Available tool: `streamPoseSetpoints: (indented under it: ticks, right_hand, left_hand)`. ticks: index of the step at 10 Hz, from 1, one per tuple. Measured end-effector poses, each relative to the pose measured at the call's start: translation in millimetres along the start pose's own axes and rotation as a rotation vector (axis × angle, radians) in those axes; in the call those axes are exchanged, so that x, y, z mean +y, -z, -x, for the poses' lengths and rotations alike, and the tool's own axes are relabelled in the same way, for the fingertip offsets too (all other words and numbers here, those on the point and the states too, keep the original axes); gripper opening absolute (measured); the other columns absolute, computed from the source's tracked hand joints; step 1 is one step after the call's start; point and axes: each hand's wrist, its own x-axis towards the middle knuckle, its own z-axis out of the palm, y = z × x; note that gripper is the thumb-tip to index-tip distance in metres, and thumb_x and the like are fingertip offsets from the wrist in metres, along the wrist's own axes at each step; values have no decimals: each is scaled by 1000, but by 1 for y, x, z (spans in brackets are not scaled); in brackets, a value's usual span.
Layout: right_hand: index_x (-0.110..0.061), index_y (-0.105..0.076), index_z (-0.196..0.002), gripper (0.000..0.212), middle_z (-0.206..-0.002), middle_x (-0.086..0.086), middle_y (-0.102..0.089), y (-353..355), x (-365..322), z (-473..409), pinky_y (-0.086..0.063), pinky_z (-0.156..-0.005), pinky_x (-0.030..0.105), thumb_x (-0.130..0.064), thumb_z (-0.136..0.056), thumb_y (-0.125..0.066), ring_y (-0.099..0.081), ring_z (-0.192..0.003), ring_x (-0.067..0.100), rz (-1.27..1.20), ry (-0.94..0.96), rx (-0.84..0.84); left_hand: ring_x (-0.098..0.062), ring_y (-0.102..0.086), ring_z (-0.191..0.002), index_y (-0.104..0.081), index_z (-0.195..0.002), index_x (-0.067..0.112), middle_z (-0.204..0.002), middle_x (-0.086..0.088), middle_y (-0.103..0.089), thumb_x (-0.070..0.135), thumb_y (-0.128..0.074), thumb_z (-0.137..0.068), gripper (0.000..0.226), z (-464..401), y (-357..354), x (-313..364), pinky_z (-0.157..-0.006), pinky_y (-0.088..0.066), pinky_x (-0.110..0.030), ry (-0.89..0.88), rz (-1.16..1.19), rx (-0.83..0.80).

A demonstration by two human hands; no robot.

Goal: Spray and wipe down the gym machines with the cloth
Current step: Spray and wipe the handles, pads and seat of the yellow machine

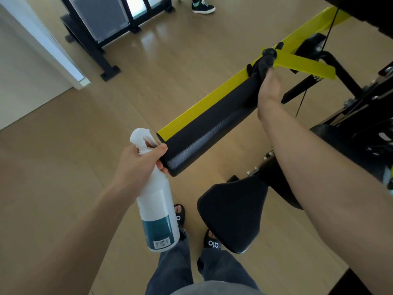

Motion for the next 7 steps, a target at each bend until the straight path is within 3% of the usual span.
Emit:
streamPoseSetpoints:
  ticks: [1,2,3,4,5,6,7]
  right_hand:
    - [-26,-55,-138,46,-129,-2,-58,-5,16,11,-38,-111,38,-49,-105,-32,-50,-120,20,-120,15,92]
    - [-27,-54,-139,50,-134,-1,-60,-4,24,12,-39,-115,44,-55,-102,-35,-53,-124,21,-311,-55,65]
    - [-22,-59,-133,54,-122,0,-67,-3,30,15,-41,-113,43,-59,-101,-37,-59,-113,20,-498,-130,-3]
    - [-17,-61,-129,53,-129,9,-65,-11,49,20,-46,-102,45,-57,-100,-43,-59,-120,30,-768,-266,-162]
    - [-17,-50,-138,55,-145,14,-51,-39,74,49,-43,-95,45,-45,-92,-59,-50,-127,35,346,-97,-144]
    - [-24,-48,-134,41,-126,10,-52,-51,120,103,-39,-92,45,-29,-94,-39,-47,-109,29,1073,-31,-333]
    - [-22,-41,-141,57,-131,18,-46,-67,151,157,-42,-90,49,-29,-87,-59,-44,-113,37,643,-245,-263]
  left_hand:
    - [-23,-69,-59,-70,-90,7,-58,-3,-68,28,-72,-97,23,0,0,0,-79,-64,-53,3,-6,-9]
    - [-21,-68,-59,-70,-92,6,-59,-3,-68,29,-71,-97,24,0,-1,-1,-80,-64,-52,0,-14,-2]
    - [-22,-67,-59,-70,-91,2,-60,-5,-68,29,-70,-98,28,0,-1,-1,-79,-64,-51,-18,-25,-9]
    - [-20,-67,-58,-70,-98,-2,-60,-4,-69,31,-70,-98,33,-2,-1,-3,-76,-63,-46,-23,-32,-1]
    - [-19,-67,-57,-70,-98,0,-60,-4,-69,32,-69,-98,33,-3,-1,-4,-74,-63,-44,-27,-37,-2]
    - [-21,-65,-58,-68,-85,3,-59,-6,-67,29,-69,-99,29,-3,-1,-5,-77,-61,-44,-38,-11,-4]
    - [-20,-64,-56,-67,-77,6,-60,-9,-69,28,-70,-99,31,0,-2,-5,-73,-59,-40,-50,-19,8]
